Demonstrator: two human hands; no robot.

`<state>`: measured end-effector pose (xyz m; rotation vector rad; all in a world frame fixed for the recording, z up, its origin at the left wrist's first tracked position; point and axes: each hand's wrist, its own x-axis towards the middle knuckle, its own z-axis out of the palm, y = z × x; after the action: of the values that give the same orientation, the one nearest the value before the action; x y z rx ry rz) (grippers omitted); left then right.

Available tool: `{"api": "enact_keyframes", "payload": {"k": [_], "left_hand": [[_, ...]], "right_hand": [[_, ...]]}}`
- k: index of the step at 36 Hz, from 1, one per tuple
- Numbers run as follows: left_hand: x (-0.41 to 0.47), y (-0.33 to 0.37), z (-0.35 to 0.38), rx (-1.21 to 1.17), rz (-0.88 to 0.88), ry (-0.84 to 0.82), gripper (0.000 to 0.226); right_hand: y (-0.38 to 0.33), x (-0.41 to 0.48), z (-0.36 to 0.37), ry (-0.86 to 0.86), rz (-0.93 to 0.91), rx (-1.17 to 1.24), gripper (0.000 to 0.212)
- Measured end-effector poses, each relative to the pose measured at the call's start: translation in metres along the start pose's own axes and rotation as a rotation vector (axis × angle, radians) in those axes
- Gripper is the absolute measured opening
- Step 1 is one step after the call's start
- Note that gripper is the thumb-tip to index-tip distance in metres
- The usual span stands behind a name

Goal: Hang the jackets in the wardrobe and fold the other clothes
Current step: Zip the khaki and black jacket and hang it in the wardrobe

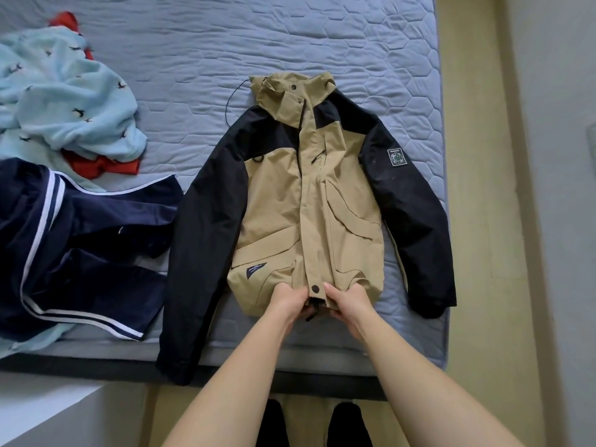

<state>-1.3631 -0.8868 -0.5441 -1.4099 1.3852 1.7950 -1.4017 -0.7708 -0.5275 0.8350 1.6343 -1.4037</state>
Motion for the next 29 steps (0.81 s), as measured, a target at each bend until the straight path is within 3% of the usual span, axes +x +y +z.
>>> {"api": "enact_keyframes", "payload": {"k": [6,10,15,18,23,26,29], "left_hand": [[0.009,0.001,0.002,0.197,-0.049,-0.017,0.017],[0.017,0.001,0.006,0.43,0.044,0.028,0.026],[0.027,-0.002,0.005,0.723,0.109,0.099,0.028],[0.028,-0.002,-0.001,0.651,0.093,0.013,0.027],[0.026,-0.006,-0.014,0.527,0.124,-0.031,0.028],[0.025,-0.008,-0.016,0.533,0.147,-0.002,0.027],[0.024,-0.008,-0.016,0.553,0.14,-0.028,0.024]], "right_hand": [[0.017,0.008,-0.001,0.06,-0.005,-0.068,0.037],[0.029,0.008,-0.001,-0.035,0.038,0.106,0.051],[0.035,0.008,-0.002,-0.216,0.056,-0.06,0.055],[0.037,0.011,-0.01,-0.237,0.075,-0.064,0.049],[0.039,0.01,-0.013,-0.24,0.039,-0.257,0.015],[0.045,0.009,-0.008,-0.196,-0.039,-0.336,0.016],[0.05,0.012,-0.001,-0.041,-0.094,-0.315,0.016]]}}
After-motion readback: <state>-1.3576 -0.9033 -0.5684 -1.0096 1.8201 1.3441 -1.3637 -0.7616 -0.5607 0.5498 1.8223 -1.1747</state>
